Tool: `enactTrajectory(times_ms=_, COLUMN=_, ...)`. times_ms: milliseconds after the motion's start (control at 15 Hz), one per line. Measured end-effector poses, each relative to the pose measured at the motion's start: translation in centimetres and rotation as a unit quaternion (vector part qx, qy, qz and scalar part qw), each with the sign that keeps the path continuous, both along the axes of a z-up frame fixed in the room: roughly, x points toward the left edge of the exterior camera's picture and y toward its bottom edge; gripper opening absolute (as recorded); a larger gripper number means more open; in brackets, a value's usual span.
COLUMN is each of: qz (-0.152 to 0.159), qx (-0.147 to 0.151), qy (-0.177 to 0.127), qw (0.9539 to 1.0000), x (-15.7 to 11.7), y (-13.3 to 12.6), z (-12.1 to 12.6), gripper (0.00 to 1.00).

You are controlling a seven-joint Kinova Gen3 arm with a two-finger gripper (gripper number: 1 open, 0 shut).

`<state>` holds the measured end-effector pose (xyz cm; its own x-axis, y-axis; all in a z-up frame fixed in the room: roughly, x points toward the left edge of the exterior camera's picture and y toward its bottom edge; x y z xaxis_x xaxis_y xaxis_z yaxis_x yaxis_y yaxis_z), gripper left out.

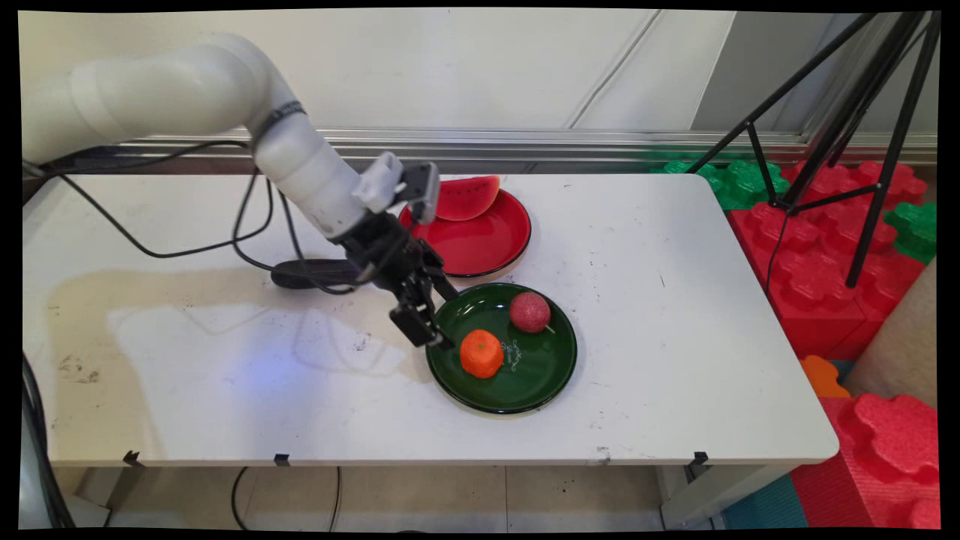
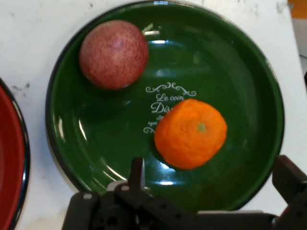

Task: Pick up the mandarin from the green plate, then place the picked object on the table

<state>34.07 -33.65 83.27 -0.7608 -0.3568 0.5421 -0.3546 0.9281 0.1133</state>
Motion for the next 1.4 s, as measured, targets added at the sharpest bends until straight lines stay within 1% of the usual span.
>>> enactTrajectory(times_ms=400, qz=-0.007, qx=0.015, qy=-0.017, qw=0.9997, x=-2.8, y=-1.5, z=-3.4, gripper=1.0)
enactTrajectory(times_ms=600, qz=-0.011, qx=0.02, qy=-0.022, qw=0.9995, x=-3.9, y=-1.9, z=-4.7, gripper=1.0)
enactTrajectory(times_ms=933, qz=-0.016, qx=0.021, qy=-0.027, qw=0.9993, x=-5.0, y=-2.3, z=-5.8, gripper=1.0)
enactTrajectory(times_ms=1200, qz=-0.019, qx=0.019, qy=-0.027, qw=0.9993, x=-5.5, y=-2.5, z=-6.2, gripper=1.0)
enactTrajectory(times_ms=1267, qz=-0.02, qx=0.018, qy=-0.027, qw=0.9993, x=-5.6, y=-2.5, z=-6.2, gripper=0.0)
enactTrajectory(times_ms=1400, qz=-0.022, qx=0.015, qy=-0.026, qw=0.9993, x=-5.7, y=-2.6, z=-6.2, gripper=0.0)
